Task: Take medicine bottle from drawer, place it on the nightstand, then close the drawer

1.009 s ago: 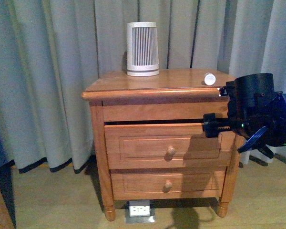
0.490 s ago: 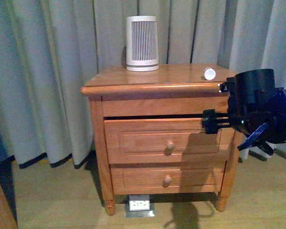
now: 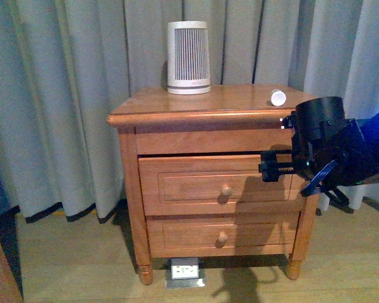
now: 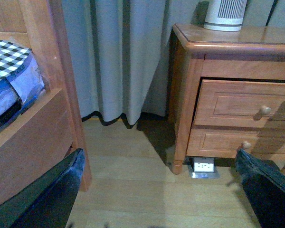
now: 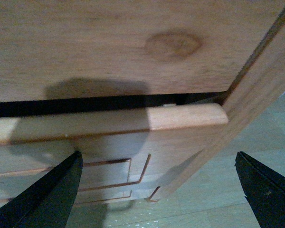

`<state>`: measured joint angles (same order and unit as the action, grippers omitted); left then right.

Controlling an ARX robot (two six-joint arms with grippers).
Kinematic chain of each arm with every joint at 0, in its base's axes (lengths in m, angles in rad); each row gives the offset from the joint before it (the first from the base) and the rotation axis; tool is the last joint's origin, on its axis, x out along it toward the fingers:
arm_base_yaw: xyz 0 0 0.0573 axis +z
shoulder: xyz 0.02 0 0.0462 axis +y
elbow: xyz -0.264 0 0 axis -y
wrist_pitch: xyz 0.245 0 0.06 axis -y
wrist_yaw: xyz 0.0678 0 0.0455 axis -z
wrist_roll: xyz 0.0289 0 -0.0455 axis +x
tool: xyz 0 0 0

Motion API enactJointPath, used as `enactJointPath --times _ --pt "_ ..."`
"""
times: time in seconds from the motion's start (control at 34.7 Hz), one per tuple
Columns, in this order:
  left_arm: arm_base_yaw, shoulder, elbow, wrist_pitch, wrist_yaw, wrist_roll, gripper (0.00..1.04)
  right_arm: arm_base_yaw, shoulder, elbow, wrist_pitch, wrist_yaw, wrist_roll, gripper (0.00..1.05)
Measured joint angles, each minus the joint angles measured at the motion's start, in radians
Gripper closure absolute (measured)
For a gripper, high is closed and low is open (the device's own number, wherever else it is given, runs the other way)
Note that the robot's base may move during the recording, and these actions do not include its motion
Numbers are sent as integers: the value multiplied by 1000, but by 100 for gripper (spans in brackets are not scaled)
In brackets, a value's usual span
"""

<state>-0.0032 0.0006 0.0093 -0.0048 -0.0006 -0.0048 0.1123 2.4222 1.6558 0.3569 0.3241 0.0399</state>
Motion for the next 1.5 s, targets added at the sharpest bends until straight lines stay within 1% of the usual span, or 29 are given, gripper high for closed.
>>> enactJointPath --times 0.17,0.32,0.4,0.49,0.61,0.66,0.75,0.92,1.07,1.12,1.15,1.21,1.3,1.41,1.5 --pt "0 0 0 0 0 0 7 0 72 90 -51 1 5 7" --pt "0 0 0 0 0 0 7 1 99 134 -61 3 9 7" --pt "0 0 0 0 0 0 7 2 100 130 -53 2 11 7" --pt "0 0 0 0 0 0 7 2 71 72 -21 3 37 7" --pt "0 0 0 0 0 0 7 8 -37 -79 21 21 60 7" --pt "0 0 0 0 0 0 7 10 -147 -209 62 34 72 7" --pt "0 0 0 0 0 0 7 11 -261 -336 107 44 72 7" --pt "0 0 0 0 0 0 7 0 -570 -653 200 47 70 7" --pt "0 0 0 0 0 0 7 -39 -893 -949 254 54 34 7" --pt "0 0 0 0 0 0 7 -56 -1072 -1089 283 66 3 7" --pt "0 0 0 0 0 0 7 -57 -1114 -1121 290 67 -6 7" --pt "0 0 0 0 0 0 7 -43 -1280 -1247 330 79 -43 7" --pt "0 0 0 0 0 0 7 -8 -1468 -1371 288 105 -57 7" --pt "0 0 0 0 0 0 7 34 -1619 -1464 187 158 -50 7" --pt "0 0 0 0 0 0 7 51 -1685 -1501 163 163 -47 7"
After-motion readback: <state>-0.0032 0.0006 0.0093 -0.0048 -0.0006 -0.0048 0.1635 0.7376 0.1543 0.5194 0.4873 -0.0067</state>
